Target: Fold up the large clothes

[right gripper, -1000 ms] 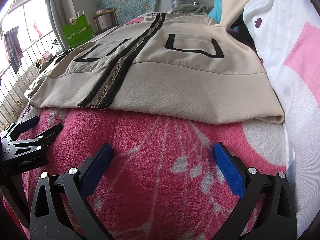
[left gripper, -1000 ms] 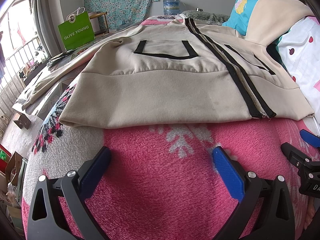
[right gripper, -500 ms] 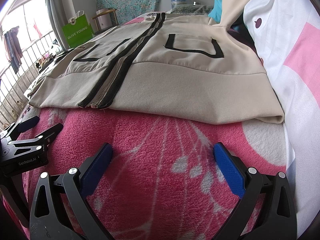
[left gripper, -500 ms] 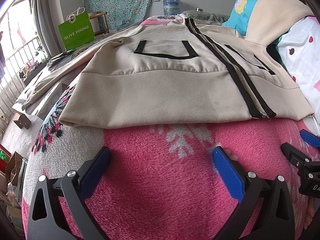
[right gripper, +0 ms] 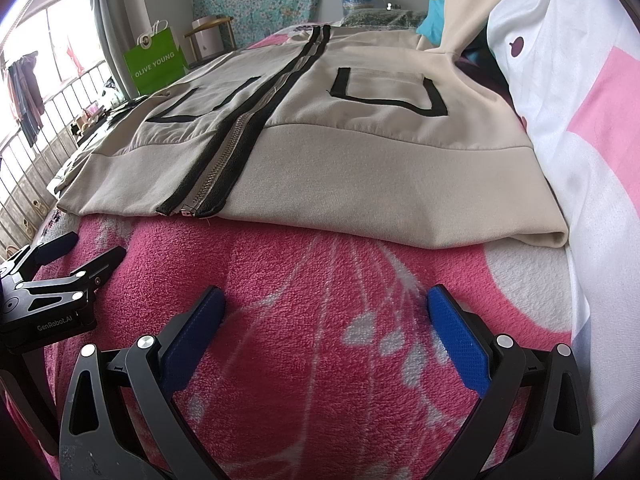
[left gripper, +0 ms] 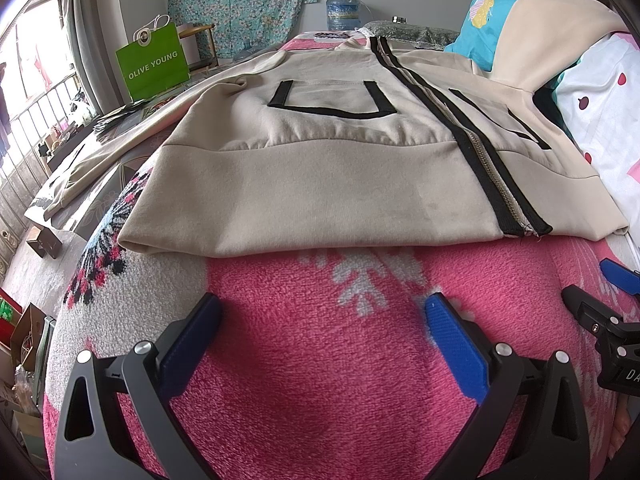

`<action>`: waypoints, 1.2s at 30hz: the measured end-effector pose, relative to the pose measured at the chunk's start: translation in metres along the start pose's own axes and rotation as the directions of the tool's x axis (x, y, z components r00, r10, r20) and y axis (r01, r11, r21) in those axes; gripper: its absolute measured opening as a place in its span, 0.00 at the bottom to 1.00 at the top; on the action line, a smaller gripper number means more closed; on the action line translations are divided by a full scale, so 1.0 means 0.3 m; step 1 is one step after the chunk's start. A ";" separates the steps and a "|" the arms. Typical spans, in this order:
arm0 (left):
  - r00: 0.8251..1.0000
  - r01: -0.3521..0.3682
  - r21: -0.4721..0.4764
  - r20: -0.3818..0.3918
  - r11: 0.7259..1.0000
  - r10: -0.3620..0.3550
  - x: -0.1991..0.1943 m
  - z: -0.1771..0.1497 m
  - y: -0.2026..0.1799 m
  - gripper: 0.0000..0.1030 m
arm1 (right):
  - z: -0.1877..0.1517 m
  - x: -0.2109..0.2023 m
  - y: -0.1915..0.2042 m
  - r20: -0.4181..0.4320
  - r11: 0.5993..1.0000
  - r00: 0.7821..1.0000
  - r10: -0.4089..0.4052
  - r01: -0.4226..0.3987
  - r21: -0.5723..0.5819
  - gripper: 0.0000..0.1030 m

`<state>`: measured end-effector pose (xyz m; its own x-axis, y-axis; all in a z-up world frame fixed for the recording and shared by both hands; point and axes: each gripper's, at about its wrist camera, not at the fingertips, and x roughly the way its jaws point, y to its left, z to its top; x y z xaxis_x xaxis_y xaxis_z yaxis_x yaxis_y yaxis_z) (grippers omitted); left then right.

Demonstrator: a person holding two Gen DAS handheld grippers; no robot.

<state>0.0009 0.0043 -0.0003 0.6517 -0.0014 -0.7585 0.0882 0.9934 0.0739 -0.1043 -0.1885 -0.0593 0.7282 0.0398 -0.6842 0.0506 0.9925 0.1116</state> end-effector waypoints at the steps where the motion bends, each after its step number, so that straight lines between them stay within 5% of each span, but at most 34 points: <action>1: 1.000 0.000 0.000 0.000 1.000 0.000 0.000 0.000 0.000 0.97 | 0.000 0.000 -0.001 0.000 1.000 1.000 0.000 0.000 0.000 0.94; 10: 1.000 0.001 -0.001 0.001 1.000 -0.001 0.000 0.000 0.000 0.97 | 0.016 -0.014 0.009 -0.018 1.000 1.000 -0.016 0.016 -0.011 0.94; 16: 1.000 -0.005 0.003 0.007 1.000 0.005 -0.001 0.001 -0.008 0.97 | 0.086 -0.098 0.004 0.011 0.996 0.998 0.062 -0.062 0.060 0.94; 22: 0.999 0.042 0.003 -0.026 0.999 -0.042 -0.010 0.025 0.007 0.96 | 0.332 -0.203 0.158 0.099 0.989 0.985 0.140 -0.134 -0.068 0.94; 25: 0.998 0.049 -0.052 0.044 0.997 -0.047 -0.118 0.025 0.092 0.89 | 0.472 -0.197 0.270 0.099 0.967 0.972 0.211 -0.193 -0.166 0.94; 29: 0.987 0.017 -0.143 0.162 0.990 0.007 -0.273 0.044 0.306 0.90 | 0.687 -0.044 0.513 -0.082 0.898 0.949 0.303 -0.314 -0.309 0.94; 31: 0.984 -0.003 -0.292 0.172 0.956 0.056 -0.272 0.061 0.509 0.90 | 0.778 0.084 0.646 -0.203 0.862 0.930 0.306 -0.362 -0.356 0.92; 33: 0.992 -0.001 -0.447 0.114 0.895 0.058 -0.210 0.063 0.717 0.90 | 0.852 0.172 0.757 -0.226 0.853 0.929 0.292 -0.360 -0.378 0.86; 35: 0.992 0.111 -0.620 0.110 0.777 -0.053 -0.100 0.047 0.958 0.89 | 0.912 0.259 0.869 -0.214 0.848 0.939 0.269 -0.337 -0.410 0.85; 36: 0.990 0.136 -0.711 0.121 0.690 -0.070 -0.051 0.026 1.071 0.89 | 0.932 0.302 0.919 -0.221 0.847 0.942 0.253 -0.326 -0.419 0.85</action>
<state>0.0251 0.3225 0.0401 0.7305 -0.0852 -0.6776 -0.3857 0.7673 -0.5123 0.1669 0.0562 0.1110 0.5479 0.3138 -0.7754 -0.4808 0.8767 0.0151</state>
